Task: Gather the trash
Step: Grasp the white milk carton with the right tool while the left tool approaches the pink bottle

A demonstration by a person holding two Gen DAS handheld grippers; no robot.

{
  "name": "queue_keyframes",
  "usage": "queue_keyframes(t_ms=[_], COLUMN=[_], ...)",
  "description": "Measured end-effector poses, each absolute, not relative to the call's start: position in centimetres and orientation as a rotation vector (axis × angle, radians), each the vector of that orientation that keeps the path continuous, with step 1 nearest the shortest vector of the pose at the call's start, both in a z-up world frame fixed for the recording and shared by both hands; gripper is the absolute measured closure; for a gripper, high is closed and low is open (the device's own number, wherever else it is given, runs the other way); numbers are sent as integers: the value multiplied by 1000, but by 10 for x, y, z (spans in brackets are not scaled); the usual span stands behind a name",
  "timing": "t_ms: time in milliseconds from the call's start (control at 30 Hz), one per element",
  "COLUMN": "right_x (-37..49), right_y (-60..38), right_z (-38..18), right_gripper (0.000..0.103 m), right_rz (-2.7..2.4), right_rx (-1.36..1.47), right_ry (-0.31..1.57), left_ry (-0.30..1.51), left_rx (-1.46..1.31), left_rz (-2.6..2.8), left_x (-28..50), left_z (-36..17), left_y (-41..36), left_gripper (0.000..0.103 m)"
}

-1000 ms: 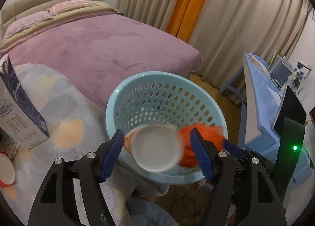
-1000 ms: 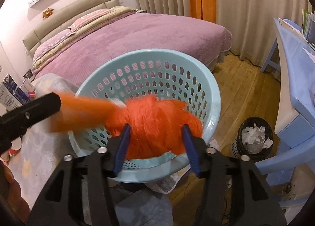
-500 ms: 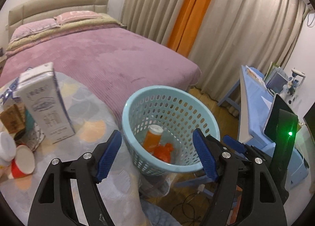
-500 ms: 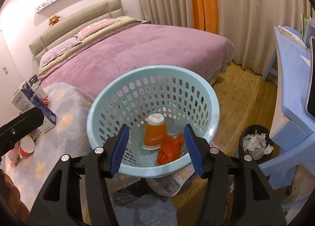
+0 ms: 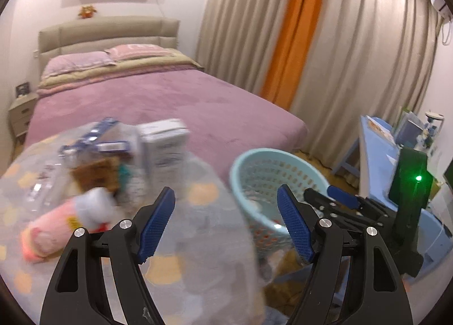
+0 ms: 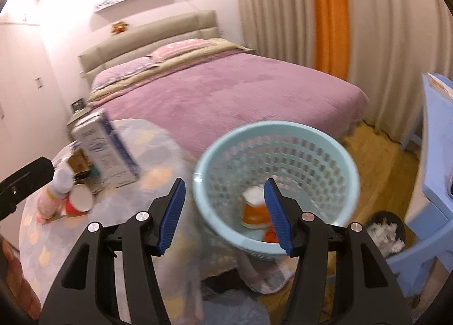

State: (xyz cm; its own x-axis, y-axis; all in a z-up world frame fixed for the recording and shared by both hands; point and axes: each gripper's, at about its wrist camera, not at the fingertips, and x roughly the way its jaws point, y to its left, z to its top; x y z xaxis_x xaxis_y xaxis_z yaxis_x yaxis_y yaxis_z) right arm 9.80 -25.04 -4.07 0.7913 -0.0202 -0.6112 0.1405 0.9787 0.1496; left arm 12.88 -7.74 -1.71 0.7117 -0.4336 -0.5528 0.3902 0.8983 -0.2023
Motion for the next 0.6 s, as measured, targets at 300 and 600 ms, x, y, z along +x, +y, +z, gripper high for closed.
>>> queue_keyframes(t_ms=[300,600], right_x=[134,181], right_y=[-166,-113], right_z=[-41,-48], right_gripper=[45,26], right_rz=[96,136], right_rx=[98,67], right_ry=[621,607], left_ry=[643,739], left_rx=[-131,-194], left_rz=[-249,-211], left_x=[141,175], left_z=[-25,-58], left_y=[38,125], left_gripper=[27,27])
